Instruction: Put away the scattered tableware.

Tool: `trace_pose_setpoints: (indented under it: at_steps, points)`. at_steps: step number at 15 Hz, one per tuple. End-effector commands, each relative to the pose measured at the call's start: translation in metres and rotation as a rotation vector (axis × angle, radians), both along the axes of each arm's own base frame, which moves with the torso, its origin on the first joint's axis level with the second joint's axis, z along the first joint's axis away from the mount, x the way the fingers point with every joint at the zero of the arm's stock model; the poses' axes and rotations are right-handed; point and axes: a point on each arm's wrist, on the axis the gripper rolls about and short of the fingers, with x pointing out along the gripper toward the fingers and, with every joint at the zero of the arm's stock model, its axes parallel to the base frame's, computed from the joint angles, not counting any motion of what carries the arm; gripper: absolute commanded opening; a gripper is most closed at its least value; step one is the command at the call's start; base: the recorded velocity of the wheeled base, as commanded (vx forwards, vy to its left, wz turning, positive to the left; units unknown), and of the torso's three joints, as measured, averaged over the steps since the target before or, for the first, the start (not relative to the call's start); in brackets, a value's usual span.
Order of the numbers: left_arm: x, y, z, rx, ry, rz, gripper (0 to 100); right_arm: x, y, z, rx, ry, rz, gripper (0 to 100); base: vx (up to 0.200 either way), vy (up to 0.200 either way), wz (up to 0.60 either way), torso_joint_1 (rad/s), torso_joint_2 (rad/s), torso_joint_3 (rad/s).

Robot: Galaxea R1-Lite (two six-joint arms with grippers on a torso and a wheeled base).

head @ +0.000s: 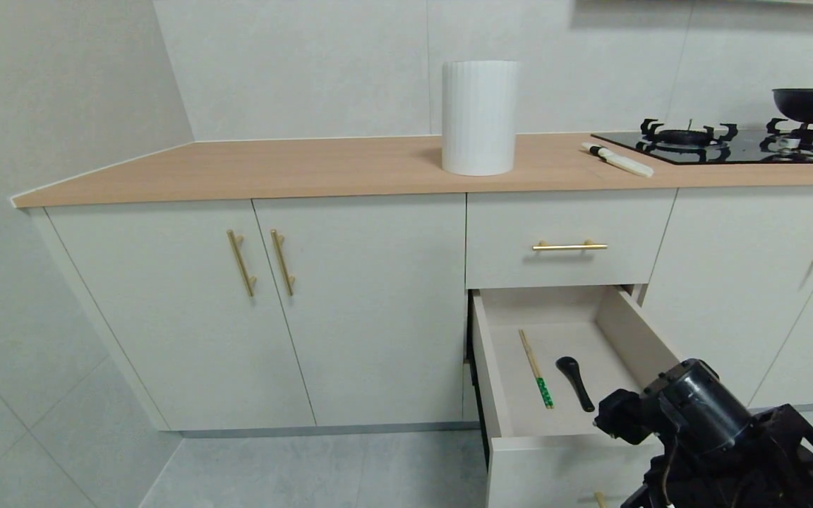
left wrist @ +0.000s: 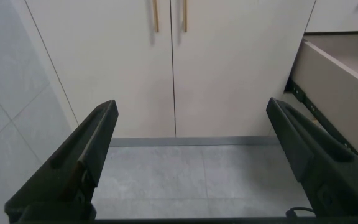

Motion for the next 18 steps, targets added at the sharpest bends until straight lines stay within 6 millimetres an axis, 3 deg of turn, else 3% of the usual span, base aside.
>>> trace_pose_setpoints:
  at_steps: [1, 12, 18]
  points:
    - [0.0, 0.0, 0.0, -0.001, 0.001, 0.001, 100, 0.013, -0.004, -0.008, -0.018, 0.026, -0.048, 100, 0.0, 0.0, 0.0, 0.0, 0.0, 0.0]
    - [0.0, 0.0, 0.0, -0.001, 0.001, 0.001, 100, 0.064, -0.045, -0.017, -0.021, 0.022, -0.278, 100, 0.0, 0.0, 0.0, 0.0, 0.0, 0.0]
    - [0.0, 0.0, 0.0, -0.001, 0.001, 0.001, 100, 0.096, -0.04, -0.024, -0.011, 0.003, -0.302, 100, 0.0, 0.0, 0.0, 0.0, 0.0, 0.0]
